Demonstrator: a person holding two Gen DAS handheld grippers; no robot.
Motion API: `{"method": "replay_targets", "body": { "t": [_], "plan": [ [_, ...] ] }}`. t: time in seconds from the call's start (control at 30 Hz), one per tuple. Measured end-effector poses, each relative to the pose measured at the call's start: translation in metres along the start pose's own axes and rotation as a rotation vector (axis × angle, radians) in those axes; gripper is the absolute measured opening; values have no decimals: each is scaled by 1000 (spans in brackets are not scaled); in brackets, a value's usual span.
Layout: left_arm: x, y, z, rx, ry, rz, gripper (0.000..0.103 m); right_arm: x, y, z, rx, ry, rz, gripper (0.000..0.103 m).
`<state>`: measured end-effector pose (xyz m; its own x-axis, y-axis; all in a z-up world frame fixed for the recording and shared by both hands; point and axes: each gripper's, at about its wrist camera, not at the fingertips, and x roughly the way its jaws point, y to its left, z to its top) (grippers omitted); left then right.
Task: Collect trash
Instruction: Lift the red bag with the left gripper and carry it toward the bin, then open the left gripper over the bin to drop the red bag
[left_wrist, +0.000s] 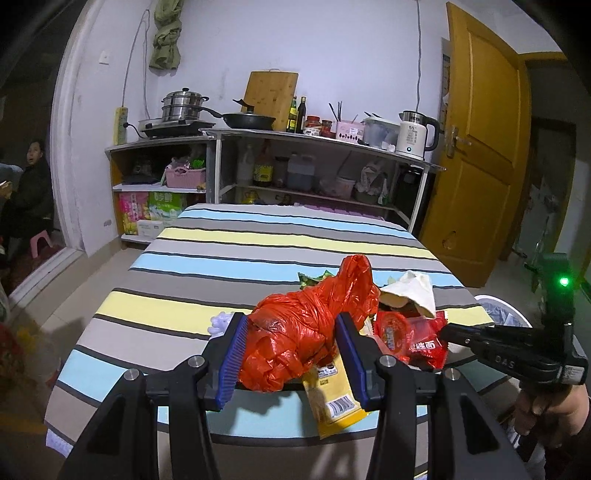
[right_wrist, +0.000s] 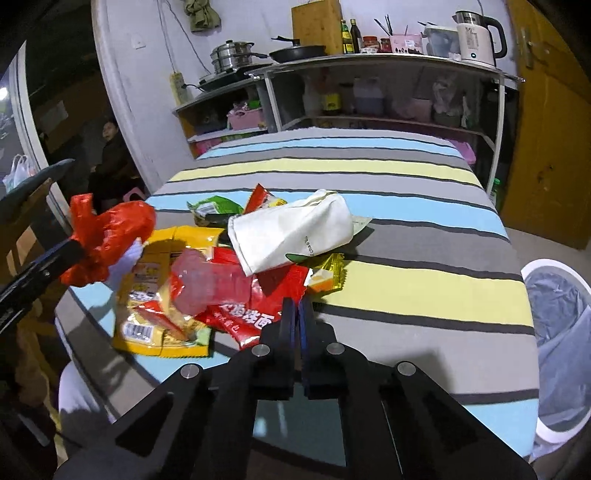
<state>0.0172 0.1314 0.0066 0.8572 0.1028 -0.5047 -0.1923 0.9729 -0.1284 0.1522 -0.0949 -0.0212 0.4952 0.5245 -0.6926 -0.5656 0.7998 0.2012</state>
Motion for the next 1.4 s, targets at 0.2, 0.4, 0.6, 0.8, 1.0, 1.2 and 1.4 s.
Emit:
{"method": "replay_targets", "body": {
  "t": [0.2,0.4,0.6,0.8,1.0,1.2,1.4],
  "plan": [
    [-3,-10,4,14,-8,-11,48,-25,-2,1,-2,-50,-2,0],
    [-7,-24,7,32,-17,-27,48,-42,-4,6,-10,-92,-19,0],
    [-8,-36,10,45,-21,-44,48,-59,-5,11,-21,-139,-35,0],
    [-2,-50,18,59,-22,-70,48,-71,-16,14,-3,-170,-56,0],
    [10,-79,27,90,-15,-111,48,-87,-37,12,36,-200,-96,0],
    [22,-119,33,134,-10,-173,48,-105,-66,7,88,-229,-146,0],
    [40,-172,35,188,13,-254,48,-126,-103,-4,154,-251,-219,0]
  ]
}}
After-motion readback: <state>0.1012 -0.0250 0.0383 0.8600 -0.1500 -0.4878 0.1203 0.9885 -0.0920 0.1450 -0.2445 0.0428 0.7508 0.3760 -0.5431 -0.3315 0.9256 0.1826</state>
